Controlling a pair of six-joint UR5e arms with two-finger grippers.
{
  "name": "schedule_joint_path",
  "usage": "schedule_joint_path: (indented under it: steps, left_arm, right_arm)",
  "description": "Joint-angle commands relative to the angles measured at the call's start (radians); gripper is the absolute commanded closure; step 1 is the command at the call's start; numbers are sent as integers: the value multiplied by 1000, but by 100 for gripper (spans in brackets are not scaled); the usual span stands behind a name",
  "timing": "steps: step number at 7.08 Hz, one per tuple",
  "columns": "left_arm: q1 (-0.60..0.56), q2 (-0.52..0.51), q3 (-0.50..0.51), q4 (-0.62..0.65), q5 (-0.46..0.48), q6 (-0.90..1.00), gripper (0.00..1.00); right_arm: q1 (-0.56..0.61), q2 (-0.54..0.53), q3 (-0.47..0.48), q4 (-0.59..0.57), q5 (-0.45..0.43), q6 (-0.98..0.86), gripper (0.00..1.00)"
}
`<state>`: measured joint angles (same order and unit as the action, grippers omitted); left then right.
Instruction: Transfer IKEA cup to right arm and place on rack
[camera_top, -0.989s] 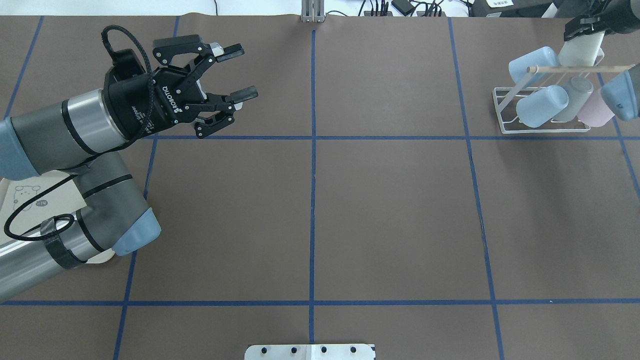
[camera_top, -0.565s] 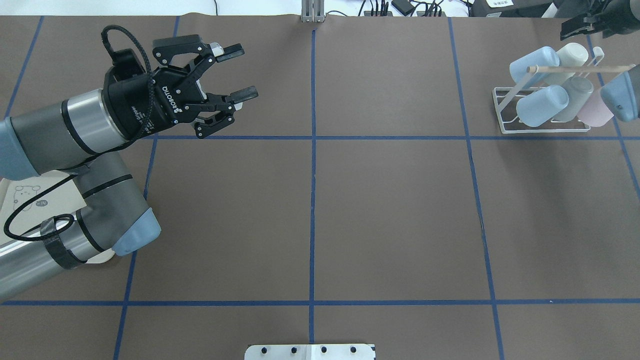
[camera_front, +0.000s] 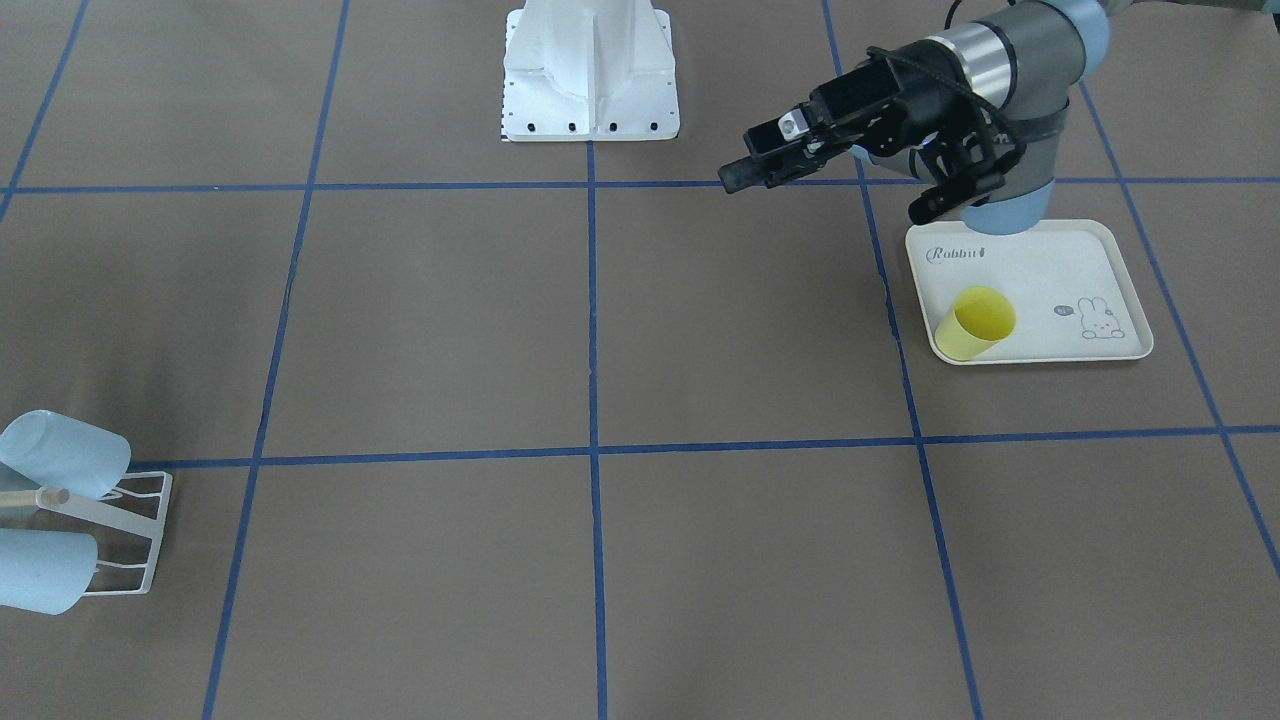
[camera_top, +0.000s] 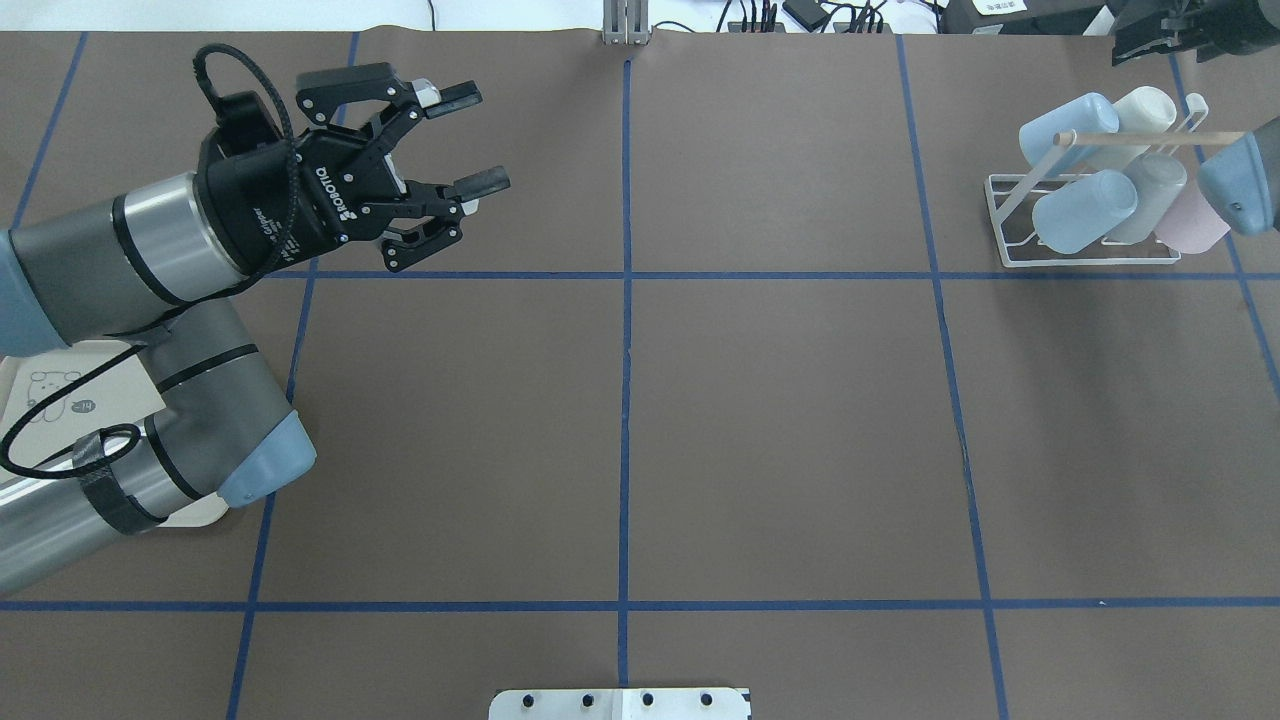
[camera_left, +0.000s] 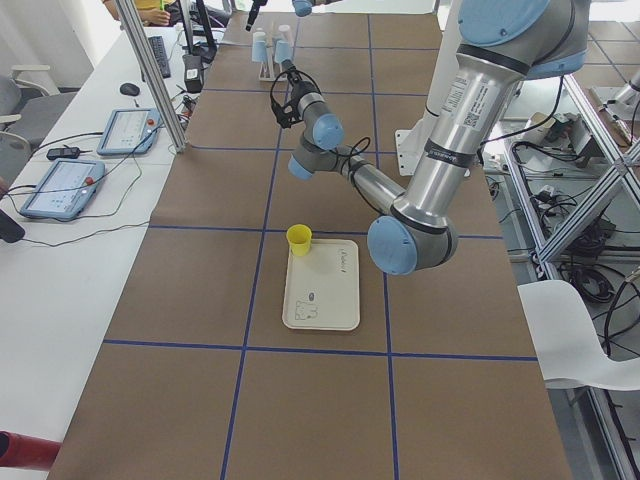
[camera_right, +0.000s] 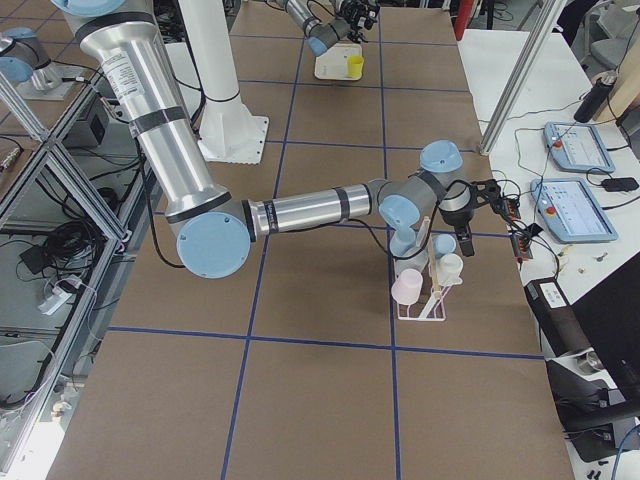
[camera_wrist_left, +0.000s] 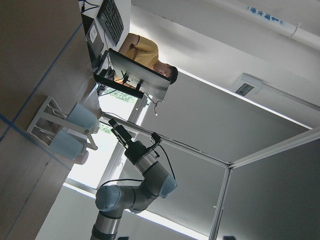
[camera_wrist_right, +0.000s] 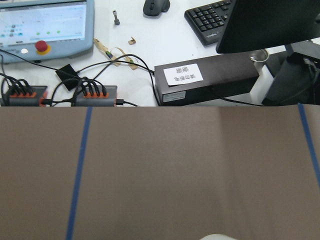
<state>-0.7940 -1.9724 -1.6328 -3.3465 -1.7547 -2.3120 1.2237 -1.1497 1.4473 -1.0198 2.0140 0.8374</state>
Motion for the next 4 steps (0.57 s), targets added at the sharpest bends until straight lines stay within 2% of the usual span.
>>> schedule_joint_path:
  steps: [1,3,4]
  left_arm:
    - [-132,117,-1,117,-221,343,31]
    - [-212,266,1,287,-293,735,32]
    - [-258,277,-12,441,-296,882,32]
  right_arm:
    - [-81,18,88,-2,-3,213,0]
    - [-140,30,133,-2,-23,290,0]
    - [-174,44,142,-2,-53,330,0]
